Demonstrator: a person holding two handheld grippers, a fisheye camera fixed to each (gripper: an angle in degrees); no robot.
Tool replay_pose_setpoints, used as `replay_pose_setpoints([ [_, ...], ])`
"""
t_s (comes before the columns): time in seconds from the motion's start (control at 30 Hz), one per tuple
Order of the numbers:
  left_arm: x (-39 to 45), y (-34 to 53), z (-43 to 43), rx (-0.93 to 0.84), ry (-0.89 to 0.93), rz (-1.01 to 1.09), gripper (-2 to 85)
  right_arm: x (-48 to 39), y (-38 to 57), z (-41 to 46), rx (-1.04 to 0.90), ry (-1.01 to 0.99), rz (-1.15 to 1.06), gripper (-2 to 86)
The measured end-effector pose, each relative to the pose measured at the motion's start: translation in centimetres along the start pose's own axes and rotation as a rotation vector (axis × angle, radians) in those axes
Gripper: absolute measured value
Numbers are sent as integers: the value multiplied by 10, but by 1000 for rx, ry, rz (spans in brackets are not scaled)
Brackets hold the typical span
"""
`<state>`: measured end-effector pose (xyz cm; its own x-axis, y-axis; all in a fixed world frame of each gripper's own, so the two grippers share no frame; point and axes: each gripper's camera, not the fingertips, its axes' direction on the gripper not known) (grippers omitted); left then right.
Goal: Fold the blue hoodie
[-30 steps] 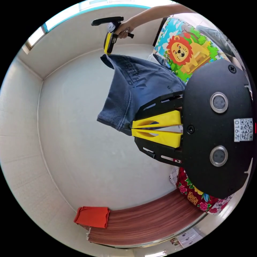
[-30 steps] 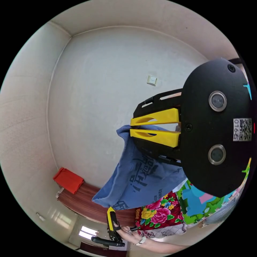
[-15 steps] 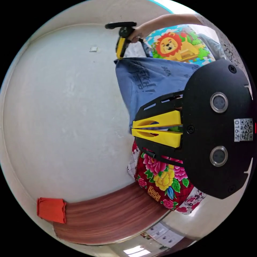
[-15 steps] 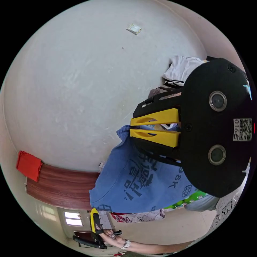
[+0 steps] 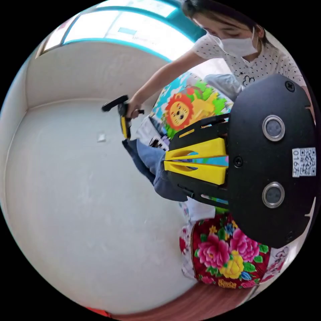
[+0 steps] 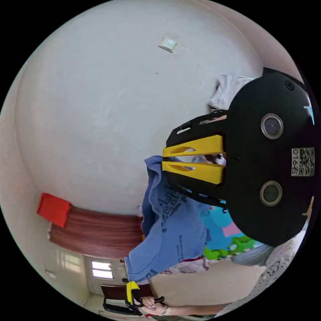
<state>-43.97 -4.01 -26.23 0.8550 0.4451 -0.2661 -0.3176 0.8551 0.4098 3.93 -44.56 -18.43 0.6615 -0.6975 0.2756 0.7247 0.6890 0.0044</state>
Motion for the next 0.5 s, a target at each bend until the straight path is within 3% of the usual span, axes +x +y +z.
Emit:
replay_pose_setpoints([
  [0.07, 41, 17, 109, -78, 224, 60, -10, 30, 31, 30, -141, -29, 79, 8],
  [0.17, 106, 37, 246, -184, 406, 105, -10, 79, 98, 86, -384, -61, 286, 7],
  [0.33, 207, 47, 379, -243, 361, 148, -10, 99, 211, 131, -554, 61, 398, 15],
  [0.43, 248, 35, 401, -163, 261, 171, -9, 67, 243, 123, -504, 65, 302, 51],
  [0.5, 264, 27, 409, -157, 294, 195, -7, 41, 258, 112, -433, 64, 263, 73],
])
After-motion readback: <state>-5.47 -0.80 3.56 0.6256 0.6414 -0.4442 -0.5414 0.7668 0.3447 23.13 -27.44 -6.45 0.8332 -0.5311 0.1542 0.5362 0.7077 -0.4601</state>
